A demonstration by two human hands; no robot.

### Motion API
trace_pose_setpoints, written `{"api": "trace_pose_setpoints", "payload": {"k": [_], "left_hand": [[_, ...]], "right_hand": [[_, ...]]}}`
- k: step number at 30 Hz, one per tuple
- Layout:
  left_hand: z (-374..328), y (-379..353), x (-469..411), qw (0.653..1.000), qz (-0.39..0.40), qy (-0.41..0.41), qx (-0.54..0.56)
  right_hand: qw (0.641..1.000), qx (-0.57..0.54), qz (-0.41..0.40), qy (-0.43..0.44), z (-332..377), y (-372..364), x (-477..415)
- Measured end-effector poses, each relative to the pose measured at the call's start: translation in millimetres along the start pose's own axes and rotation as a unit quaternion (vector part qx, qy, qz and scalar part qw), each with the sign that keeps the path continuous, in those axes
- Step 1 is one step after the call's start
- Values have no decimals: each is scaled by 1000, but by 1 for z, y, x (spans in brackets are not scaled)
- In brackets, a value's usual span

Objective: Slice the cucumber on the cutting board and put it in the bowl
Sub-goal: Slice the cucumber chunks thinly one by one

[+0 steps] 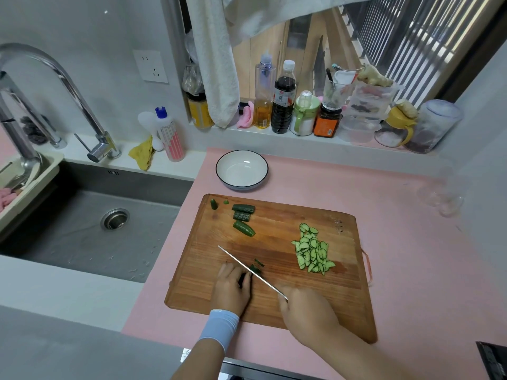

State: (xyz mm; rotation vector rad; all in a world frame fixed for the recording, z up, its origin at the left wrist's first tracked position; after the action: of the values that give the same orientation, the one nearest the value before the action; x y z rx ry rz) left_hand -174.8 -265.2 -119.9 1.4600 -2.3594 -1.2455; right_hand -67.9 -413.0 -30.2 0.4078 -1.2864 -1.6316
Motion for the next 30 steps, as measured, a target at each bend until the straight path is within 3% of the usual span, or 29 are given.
{"api": "trace_pose_setpoints", "payload": {"k": [9,30], "left_hand": [[1,0,0,1000,-5,-1,-3],[4,0,2,1000,2,8,-13]], "right_hand": [[999,-12,30,-21,7,-2,-16],[1000,9,-3,21,2,-2,2]]}}
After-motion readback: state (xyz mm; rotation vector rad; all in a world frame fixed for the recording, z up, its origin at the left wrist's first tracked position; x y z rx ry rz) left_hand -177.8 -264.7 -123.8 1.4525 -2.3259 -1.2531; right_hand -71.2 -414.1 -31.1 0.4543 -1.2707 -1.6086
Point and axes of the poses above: each hand's wrist, its own x-axis away from the middle knuckle, its own y-axis out of the back of the hand, z = x × y, the point moved 4 cm from there along -x, towards the middle knuckle
